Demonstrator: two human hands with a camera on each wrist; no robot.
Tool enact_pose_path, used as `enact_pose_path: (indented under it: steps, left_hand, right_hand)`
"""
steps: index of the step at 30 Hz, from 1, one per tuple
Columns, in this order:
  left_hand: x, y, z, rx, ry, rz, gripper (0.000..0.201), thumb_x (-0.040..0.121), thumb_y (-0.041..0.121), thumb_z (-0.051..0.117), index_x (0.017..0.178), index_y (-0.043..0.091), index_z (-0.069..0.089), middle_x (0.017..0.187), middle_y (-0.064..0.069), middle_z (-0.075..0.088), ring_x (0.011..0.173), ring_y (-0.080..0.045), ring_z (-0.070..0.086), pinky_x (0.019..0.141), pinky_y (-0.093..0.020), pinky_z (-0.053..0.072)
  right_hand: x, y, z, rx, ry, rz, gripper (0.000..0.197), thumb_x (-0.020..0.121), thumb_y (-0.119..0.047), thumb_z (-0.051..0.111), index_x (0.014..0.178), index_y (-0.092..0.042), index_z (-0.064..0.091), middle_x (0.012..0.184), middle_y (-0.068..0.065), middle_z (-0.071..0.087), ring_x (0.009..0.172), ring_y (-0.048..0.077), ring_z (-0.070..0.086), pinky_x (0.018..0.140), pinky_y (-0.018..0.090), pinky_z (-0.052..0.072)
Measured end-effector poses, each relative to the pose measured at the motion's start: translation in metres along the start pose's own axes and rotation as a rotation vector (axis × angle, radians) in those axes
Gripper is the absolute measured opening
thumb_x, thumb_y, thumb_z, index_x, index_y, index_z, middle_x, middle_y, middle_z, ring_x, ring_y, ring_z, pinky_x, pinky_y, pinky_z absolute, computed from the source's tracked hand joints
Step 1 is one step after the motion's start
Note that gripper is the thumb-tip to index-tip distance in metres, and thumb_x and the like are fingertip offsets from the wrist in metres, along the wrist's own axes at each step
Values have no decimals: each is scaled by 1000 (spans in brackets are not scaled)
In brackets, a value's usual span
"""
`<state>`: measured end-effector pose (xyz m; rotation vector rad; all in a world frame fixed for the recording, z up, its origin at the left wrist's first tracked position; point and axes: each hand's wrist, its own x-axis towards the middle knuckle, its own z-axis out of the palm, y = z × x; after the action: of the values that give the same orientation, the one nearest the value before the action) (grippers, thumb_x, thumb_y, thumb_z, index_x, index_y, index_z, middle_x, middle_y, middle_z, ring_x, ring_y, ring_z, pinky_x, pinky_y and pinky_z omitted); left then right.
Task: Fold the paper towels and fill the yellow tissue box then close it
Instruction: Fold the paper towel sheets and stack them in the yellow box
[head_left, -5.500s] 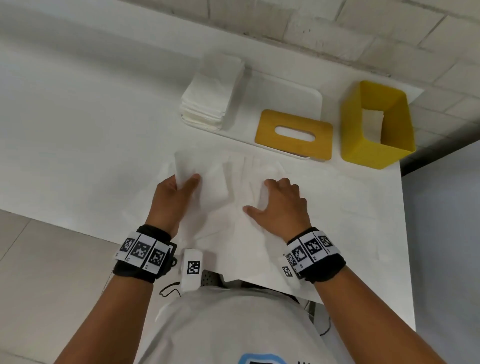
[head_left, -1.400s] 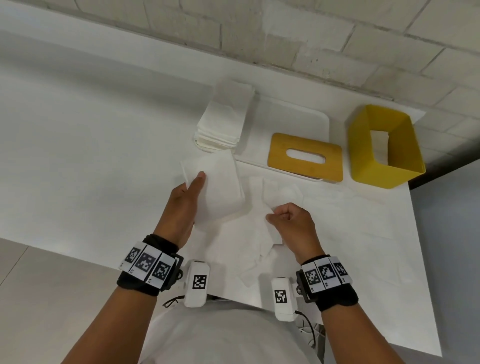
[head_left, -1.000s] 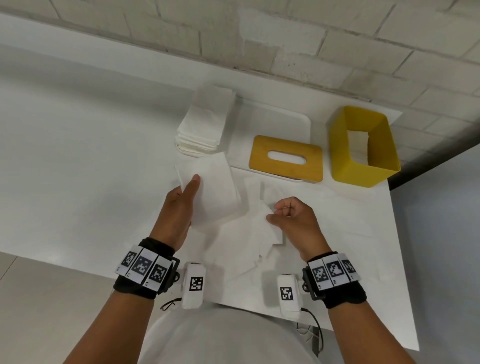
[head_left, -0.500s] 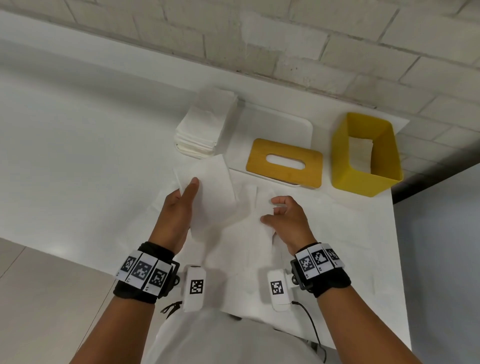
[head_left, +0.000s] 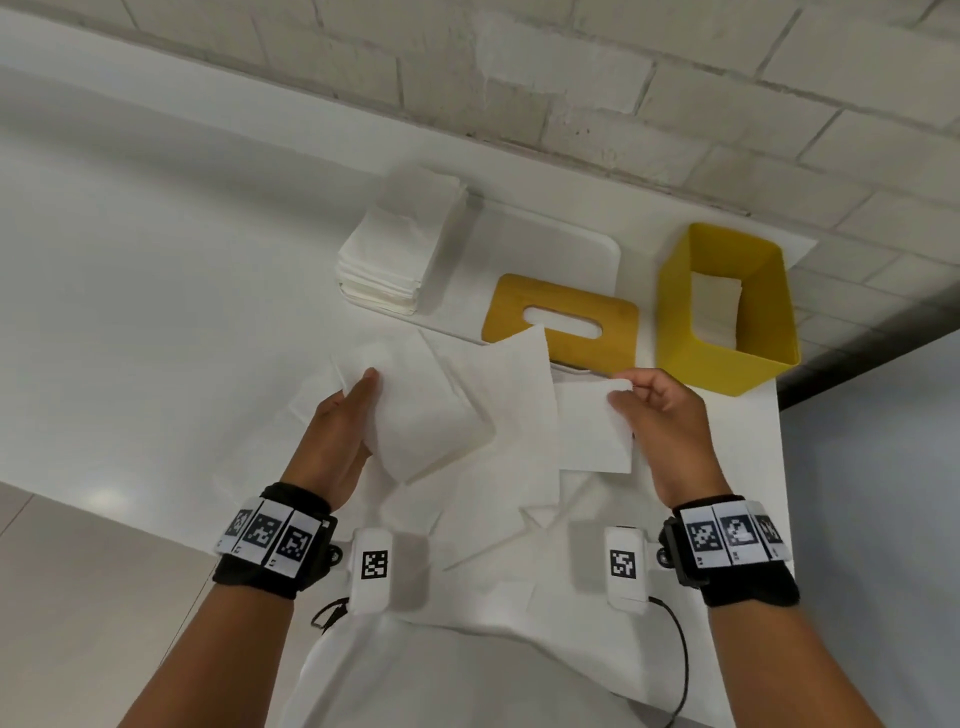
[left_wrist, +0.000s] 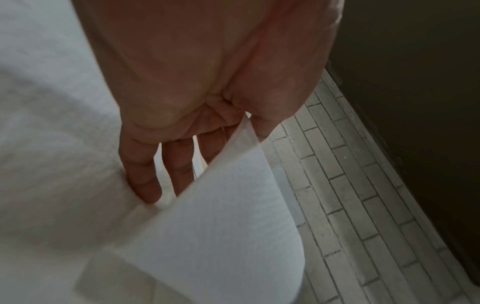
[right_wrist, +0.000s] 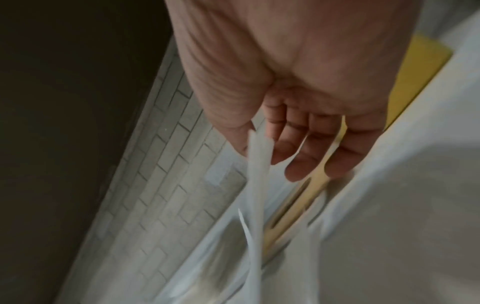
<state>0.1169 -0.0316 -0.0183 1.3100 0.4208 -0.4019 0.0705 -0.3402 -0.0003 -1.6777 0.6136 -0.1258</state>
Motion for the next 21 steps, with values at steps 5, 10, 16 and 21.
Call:
enact_pose_path:
  steps: [5,10,16,21]
  left_hand:
    - [6,-4,0,108,-20,-12,33,106,38,51,118,14,69,113,-5,78,108,-21,72,97,-38,53]
    - [9,-4,2,122,-12,-4,33,105,39,51,117,14,69,112,-5,78,108,-21,72,95,-37,53]
    - [9,-5,3,151,7,0,36,104,41,53,119,12,69,113,-6,77,112,-25,71,102,-41,51]
    - [0,4,16,126,23,62,29,105,40,52,110,18,71,107,-2,79,108,-22,72,99,-40,53]
  right_hand:
    - [-1,21,-16,-248,-31,31,12,87,-16,75,93,-26,73,87,5,71,78,14,64,76,31,50]
    - [-2,24,-33,-524,164,-35,14,91,-17,67,102,-26,67,89,-5,67,86,17,63,77,27,41]
    - [-8,36,-57,-756,80,59,31,93,-15,62,122,-22,60,106,7,65,98,26,61,82,30,41]
    - [-28,40,-35,-873,-71,-319,55,83,-26,78,133,-27,56,128,0,51,119,24,47,102,40,44]
